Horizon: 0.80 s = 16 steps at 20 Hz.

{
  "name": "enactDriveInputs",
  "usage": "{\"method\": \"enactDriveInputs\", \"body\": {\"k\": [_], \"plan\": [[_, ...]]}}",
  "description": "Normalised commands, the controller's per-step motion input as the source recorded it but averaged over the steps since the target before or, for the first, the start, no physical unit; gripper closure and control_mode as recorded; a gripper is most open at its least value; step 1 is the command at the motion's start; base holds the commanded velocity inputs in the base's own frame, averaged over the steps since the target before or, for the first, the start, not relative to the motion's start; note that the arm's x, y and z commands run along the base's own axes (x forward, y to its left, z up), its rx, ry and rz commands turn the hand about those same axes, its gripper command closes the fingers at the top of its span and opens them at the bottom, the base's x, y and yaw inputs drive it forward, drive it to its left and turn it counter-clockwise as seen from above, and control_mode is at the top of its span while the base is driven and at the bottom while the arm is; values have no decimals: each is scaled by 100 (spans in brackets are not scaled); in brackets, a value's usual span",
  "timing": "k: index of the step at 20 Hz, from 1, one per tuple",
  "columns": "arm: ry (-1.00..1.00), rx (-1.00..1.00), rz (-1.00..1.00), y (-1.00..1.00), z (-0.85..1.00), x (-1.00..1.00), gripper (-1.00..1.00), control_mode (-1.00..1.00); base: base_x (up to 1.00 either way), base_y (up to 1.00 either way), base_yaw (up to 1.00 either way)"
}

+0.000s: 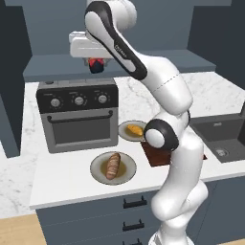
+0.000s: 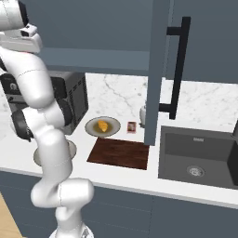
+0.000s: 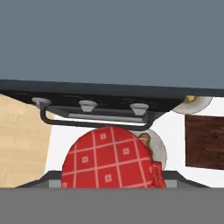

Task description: From the different types of pastries on the counter, select a croissant and place it on the cutting board. Then retrieve a jar of jam from the cabinet and place it alongside the croissant on the cutting board.

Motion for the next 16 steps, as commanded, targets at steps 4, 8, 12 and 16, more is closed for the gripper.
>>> {"method": "enactDriveInputs", "body": {"k": [4,8,12,16], "plan": [[0,14,19,-87,0,0,100,-100,0,0,0],[0,4,0,-1,-44,-52,100,-100,0,0,0],[-3,-7,0,-12,-100,-100,100,-100,0,0,0],[-6,-3,0,-21,-100,-100,100,-100,0,0,0]]}}
